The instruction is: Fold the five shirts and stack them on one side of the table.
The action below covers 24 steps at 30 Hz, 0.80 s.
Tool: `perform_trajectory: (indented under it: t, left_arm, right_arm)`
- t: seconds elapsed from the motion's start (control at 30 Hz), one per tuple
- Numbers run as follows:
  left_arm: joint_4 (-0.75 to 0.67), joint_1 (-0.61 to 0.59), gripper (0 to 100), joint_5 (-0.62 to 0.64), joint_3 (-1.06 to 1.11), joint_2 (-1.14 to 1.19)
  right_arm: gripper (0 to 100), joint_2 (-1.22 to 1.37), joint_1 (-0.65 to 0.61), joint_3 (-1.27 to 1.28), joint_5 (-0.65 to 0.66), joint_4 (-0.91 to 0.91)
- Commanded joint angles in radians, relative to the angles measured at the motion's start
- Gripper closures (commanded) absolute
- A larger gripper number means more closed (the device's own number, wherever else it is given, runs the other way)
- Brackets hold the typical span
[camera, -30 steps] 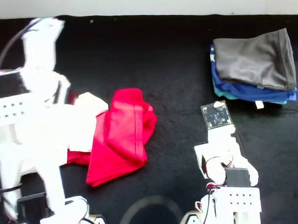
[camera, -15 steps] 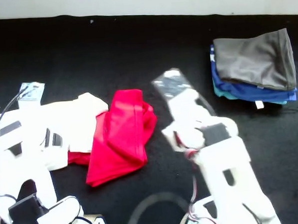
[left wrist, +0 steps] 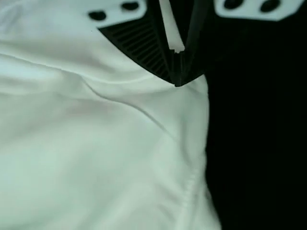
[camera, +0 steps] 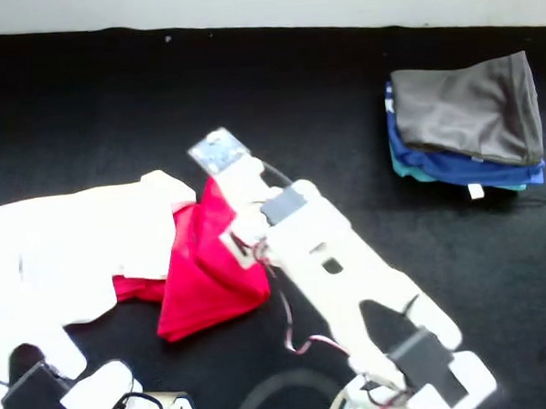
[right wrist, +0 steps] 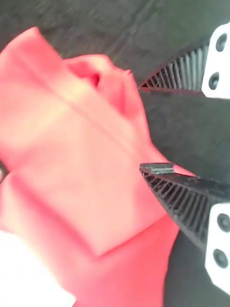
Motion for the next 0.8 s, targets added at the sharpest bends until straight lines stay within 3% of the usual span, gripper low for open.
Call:
perform_trajectory:
  t: [0.0,0.2,0.27,0.4,0.57,0.63,0.77]
  left_arm:
    - [-0.014,-0.125,99,-0.006,-0.148,-0.024]
    - [0.023,-0.165,99,-0.006,-0.189,-0.024]
    - [0.066,-0.12,97,-0.006,-0.166,-0.024]
    - [0.144,-0.013,84,-0.005,-0.104,-0.024]
    - [0.17,0.091,77,0.0,-0.025,-0.024]
    - [0.17,0.125,77,0.002,-0.002,-0.024]
    - [0.17,0.186,77,0.002,0.025,-0.025]
  right_arm:
    - [77.2,0.077,-0.054,-0.134,-0.023,-0.007]
    - [76.5,0.185,-0.125,-0.249,-0.025,0.067]
    - [72.7,0.222,-0.133,-0.285,-0.026,0.11]
    - [60.1,0.302,-0.134,-0.331,-0.02,0.17]
    - [59.6,0.421,-0.116,-0.34,-0.018,0.171]
    - [65.6,0.464,-0.09,-0.343,-0.018,0.17]
    - [96.6,0.515,-0.002,-0.397,-0.023,0.171]
